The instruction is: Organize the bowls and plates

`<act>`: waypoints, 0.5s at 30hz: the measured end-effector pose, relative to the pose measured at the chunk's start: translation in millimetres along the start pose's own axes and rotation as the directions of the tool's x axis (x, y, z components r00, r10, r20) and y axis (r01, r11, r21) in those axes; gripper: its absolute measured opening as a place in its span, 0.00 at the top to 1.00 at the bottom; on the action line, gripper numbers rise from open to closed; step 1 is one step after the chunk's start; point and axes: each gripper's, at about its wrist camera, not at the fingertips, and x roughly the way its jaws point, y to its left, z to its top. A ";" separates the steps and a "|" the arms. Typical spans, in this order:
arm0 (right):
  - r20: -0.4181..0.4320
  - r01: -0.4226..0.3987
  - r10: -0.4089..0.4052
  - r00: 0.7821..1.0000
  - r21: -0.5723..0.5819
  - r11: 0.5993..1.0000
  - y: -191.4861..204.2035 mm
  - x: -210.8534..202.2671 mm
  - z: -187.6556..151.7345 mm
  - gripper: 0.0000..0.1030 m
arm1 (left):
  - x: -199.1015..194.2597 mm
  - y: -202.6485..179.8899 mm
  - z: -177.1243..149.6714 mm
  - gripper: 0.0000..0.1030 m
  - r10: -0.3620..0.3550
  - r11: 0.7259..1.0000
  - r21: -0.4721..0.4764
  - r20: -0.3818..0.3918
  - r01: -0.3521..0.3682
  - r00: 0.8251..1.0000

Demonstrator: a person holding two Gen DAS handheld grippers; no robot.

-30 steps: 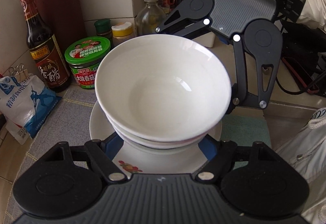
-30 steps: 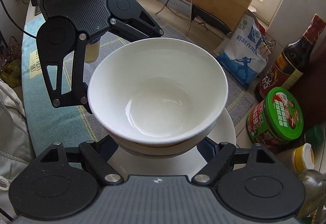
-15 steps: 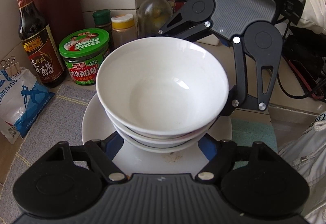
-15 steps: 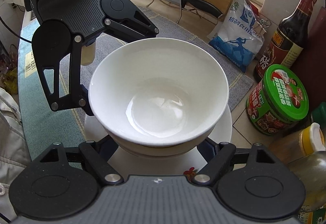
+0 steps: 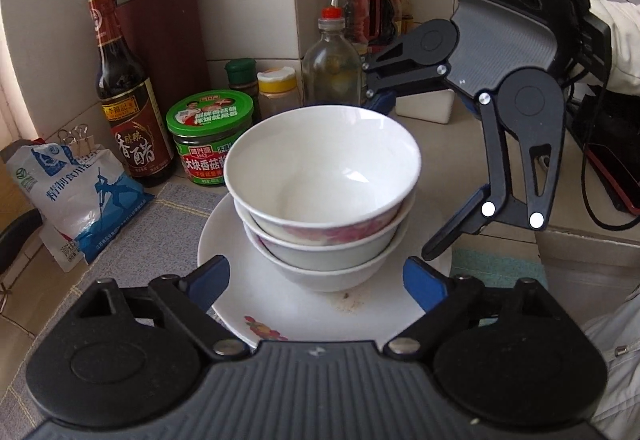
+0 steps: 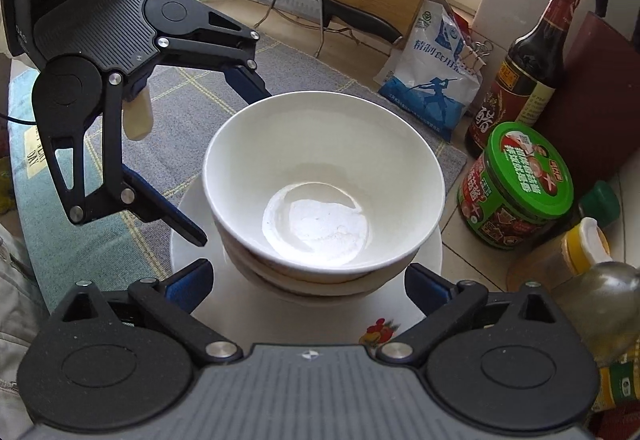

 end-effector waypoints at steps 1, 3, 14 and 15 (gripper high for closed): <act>-0.007 0.040 -0.040 0.999 0.011 0.999 7.8 -5.3 0.5 0.00 | -7.7 -0.4 -2.9 0.04 0.024 1.000 -0.006 0.019 -0.023 1.000; -0.019 0.119 -0.119 0.993 0.036 0.992 22.9 -14.9 2.0 0.00 | -24.4 -1.0 -9.3 0.03 0.074 0.997 -0.038 0.058 -0.072 0.996; -0.159 0.514 -0.528 0.834 0.571 0.640 97.1 -57.2 10.5 0.00 | -89.4 -29.8 -8.8 0.03 0.376 0.899 -0.245 0.010 -0.362 0.927; -0.167 0.520 -0.544 0.822 0.609 0.599 102.3 -60.6 10.1 0.00 | -94.0 -30.5 -8.8 0.03 0.379 0.890 -0.270 -0.006 -0.367 0.925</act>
